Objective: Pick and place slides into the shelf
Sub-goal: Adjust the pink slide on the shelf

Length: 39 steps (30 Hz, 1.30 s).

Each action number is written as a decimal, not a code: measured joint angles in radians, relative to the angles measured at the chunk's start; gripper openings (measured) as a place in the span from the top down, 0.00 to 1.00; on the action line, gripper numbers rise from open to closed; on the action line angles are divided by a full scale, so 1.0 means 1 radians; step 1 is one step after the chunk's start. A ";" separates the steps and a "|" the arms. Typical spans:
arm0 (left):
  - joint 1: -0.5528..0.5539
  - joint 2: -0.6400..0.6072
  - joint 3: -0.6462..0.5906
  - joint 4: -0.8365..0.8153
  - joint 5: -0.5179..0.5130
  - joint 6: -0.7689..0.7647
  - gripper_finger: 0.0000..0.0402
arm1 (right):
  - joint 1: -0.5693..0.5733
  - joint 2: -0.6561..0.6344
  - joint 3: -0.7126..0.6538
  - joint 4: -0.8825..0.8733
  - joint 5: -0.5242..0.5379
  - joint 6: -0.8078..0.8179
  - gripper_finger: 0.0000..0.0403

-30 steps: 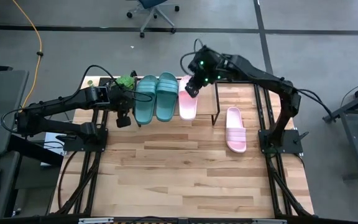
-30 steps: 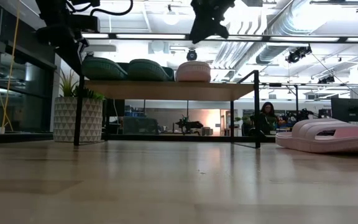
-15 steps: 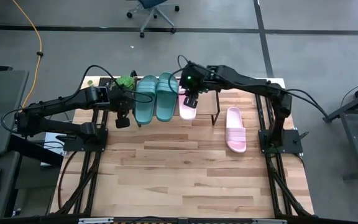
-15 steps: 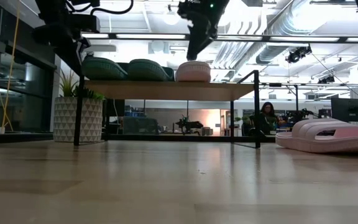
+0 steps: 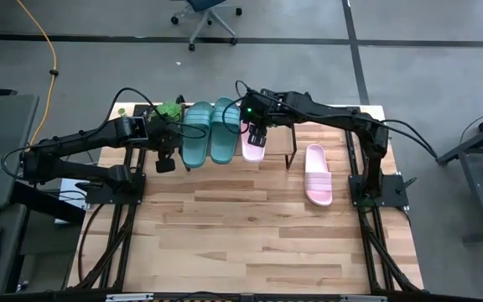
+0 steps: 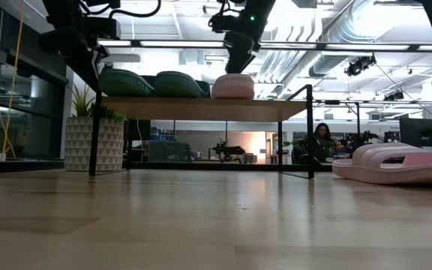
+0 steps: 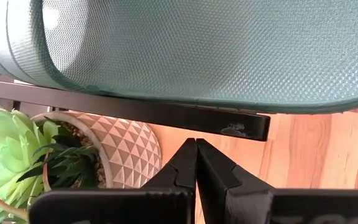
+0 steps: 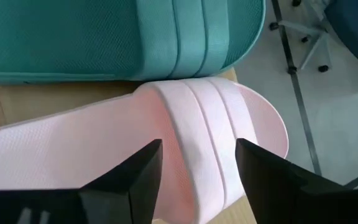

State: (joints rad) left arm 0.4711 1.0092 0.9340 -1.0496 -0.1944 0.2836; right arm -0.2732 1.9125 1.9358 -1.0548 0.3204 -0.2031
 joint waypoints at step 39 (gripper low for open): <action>0.000 0.000 0.000 0.000 -0.001 -0.001 1.00 | -0.002 0.064 0.000 0.021 0.073 -0.023 0.79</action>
State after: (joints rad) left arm 0.4709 1.0092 0.9340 -1.0492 -0.1951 0.2831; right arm -0.2752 1.9766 1.9358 -1.0340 0.3935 -0.2264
